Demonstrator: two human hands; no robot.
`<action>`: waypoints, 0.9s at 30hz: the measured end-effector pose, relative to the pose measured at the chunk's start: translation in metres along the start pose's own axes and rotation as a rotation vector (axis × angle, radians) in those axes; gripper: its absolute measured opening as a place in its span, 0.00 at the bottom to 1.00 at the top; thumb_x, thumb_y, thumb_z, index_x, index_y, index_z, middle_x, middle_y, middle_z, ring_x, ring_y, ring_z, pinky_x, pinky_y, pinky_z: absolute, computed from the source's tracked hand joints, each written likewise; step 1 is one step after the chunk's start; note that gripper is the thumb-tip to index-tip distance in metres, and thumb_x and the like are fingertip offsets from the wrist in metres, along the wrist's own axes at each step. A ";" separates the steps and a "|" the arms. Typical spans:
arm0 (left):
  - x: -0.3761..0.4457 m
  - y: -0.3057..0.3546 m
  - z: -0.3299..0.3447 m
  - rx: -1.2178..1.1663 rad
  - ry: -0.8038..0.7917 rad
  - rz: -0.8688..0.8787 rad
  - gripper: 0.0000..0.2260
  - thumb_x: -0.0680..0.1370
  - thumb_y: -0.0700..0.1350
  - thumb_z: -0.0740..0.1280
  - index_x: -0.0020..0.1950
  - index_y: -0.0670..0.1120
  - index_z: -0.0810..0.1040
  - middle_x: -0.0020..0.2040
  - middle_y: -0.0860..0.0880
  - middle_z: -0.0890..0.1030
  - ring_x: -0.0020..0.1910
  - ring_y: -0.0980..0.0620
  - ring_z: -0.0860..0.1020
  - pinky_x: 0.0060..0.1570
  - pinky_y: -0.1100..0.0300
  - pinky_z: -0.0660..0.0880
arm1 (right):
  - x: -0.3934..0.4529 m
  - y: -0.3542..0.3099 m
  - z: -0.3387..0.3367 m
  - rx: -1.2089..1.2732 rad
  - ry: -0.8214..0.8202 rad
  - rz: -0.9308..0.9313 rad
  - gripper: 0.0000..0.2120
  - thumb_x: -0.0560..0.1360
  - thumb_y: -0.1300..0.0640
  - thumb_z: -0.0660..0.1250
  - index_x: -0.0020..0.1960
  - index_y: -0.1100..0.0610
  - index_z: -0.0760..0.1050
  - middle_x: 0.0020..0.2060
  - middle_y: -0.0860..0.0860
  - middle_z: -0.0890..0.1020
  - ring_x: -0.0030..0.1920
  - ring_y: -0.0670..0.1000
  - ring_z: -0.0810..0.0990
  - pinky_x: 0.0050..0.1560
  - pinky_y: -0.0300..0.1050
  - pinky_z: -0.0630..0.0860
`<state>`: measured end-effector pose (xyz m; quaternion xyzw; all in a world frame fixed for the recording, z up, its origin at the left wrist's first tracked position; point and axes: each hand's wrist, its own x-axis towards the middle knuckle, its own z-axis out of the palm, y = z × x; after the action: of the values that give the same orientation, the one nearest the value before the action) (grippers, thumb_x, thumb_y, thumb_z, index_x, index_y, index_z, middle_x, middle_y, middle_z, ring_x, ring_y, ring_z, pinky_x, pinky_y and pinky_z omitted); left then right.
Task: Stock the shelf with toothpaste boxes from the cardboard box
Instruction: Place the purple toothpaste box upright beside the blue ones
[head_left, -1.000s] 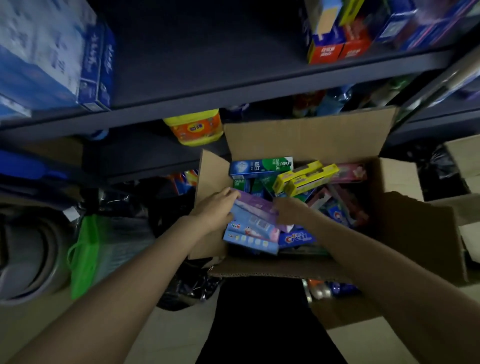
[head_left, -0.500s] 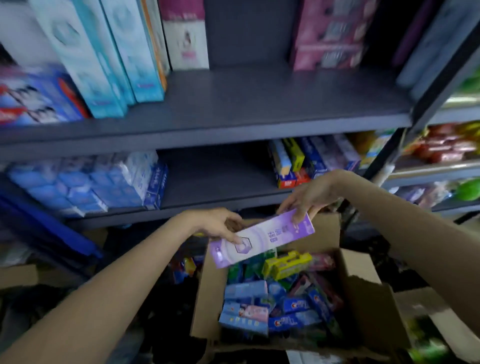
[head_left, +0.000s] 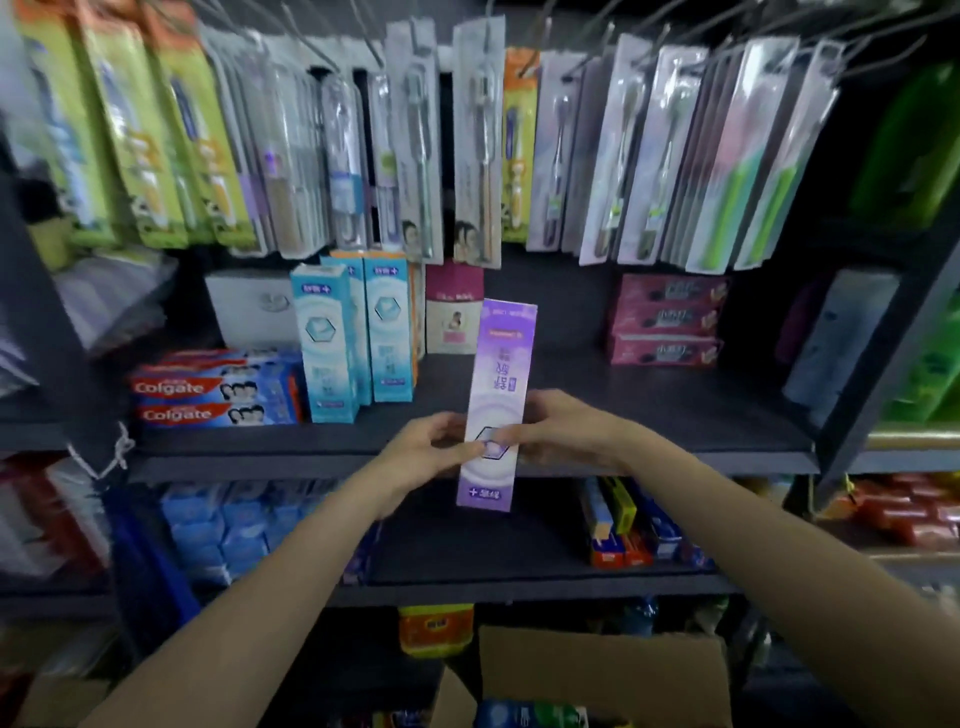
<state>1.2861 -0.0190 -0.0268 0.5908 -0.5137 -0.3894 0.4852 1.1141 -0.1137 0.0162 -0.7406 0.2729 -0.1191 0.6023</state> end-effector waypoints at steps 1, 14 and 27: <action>0.007 0.006 -0.009 0.079 0.055 0.058 0.14 0.73 0.39 0.70 0.58 0.44 0.75 0.55 0.49 0.80 0.54 0.52 0.78 0.55 0.62 0.74 | 0.014 -0.007 0.005 -0.053 0.057 -0.050 0.16 0.71 0.61 0.72 0.57 0.59 0.77 0.49 0.54 0.84 0.49 0.55 0.82 0.49 0.48 0.80; 0.040 -0.023 -0.107 0.443 0.960 -0.110 0.26 0.70 0.44 0.73 0.63 0.37 0.66 0.60 0.39 0.70 0.61 0.41 0.69 0.58 0.48 0.69 | 0.164 -0.038 0.026 -0.259 0.108 -0.075 0.23 0.68 0.67 0.73 0.61 0.63 0.72 0.38 0.48 0.78 0.34 0.45 0.78 0.26 0.33 0.76; 0.063 -0.025 -0.106 0.714 0.997 -0.124 0.26 0.73 0.50 0.69 0.64 0.37 0.66 0.61 0.38 0.72 0.61 0.41 0.69 0.58 0.50 0.69 | 0.199 -0.035 0.044 -0.552 0.281 -0.166 0.22 0.67 0.59 0.76 0.56 0.62 0.70 0.53 0.59 0.80 0.49 0.58 0.82 0.50 0.55 0.80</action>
<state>1.4040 -0.0626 -0.0252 0.8565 -0.2884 0.1021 0.4157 1.3089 -0.1822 0.0082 -0.8722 0.3141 -0.1903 0.3231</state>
